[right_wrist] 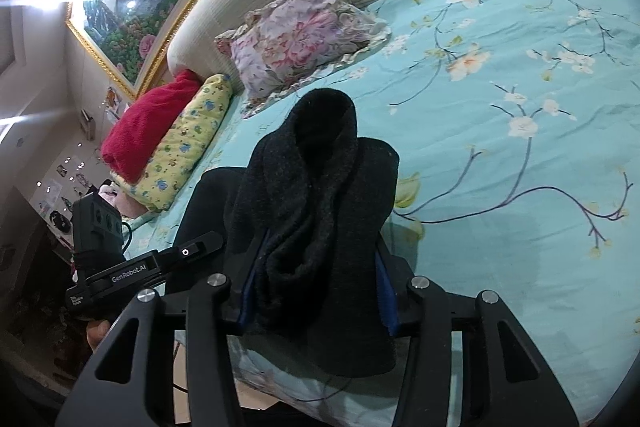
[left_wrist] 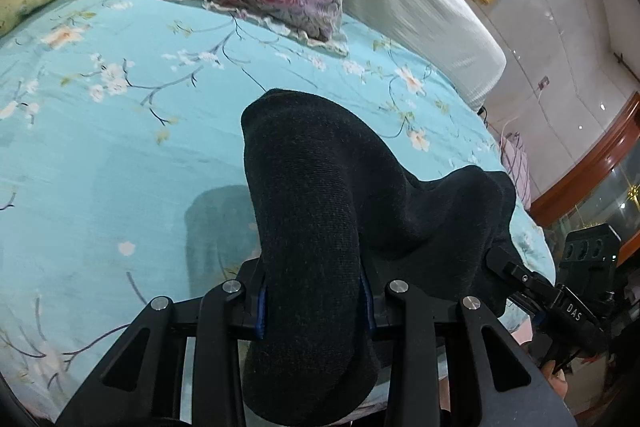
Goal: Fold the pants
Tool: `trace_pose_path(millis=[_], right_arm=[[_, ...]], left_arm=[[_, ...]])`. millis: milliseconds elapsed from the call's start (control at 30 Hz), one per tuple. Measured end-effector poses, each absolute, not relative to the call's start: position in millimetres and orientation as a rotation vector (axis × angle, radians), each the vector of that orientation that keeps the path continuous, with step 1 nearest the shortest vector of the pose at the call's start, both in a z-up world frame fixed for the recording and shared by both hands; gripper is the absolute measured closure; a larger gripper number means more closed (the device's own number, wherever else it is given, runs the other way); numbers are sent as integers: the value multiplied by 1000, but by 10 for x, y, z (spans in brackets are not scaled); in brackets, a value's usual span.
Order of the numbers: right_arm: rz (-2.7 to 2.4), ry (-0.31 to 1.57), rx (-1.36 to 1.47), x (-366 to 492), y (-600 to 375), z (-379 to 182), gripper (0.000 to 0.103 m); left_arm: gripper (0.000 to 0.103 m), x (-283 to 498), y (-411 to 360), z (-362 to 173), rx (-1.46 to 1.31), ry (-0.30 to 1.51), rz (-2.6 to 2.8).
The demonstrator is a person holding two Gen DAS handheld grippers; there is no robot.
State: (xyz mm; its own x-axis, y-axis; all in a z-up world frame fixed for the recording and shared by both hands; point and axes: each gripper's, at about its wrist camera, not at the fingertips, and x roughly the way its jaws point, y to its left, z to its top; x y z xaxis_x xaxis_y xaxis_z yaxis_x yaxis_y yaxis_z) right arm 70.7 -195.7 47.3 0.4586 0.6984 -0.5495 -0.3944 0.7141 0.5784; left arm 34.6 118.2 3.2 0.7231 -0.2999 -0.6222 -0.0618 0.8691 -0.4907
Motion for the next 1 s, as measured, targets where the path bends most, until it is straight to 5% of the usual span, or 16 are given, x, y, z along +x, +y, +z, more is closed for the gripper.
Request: trace_pose_path(millis=[1000], right_arm=[[825,861,333,1168,-1062,641,54]], left_arm=[[69,383,1889,259,-495,671,36]])
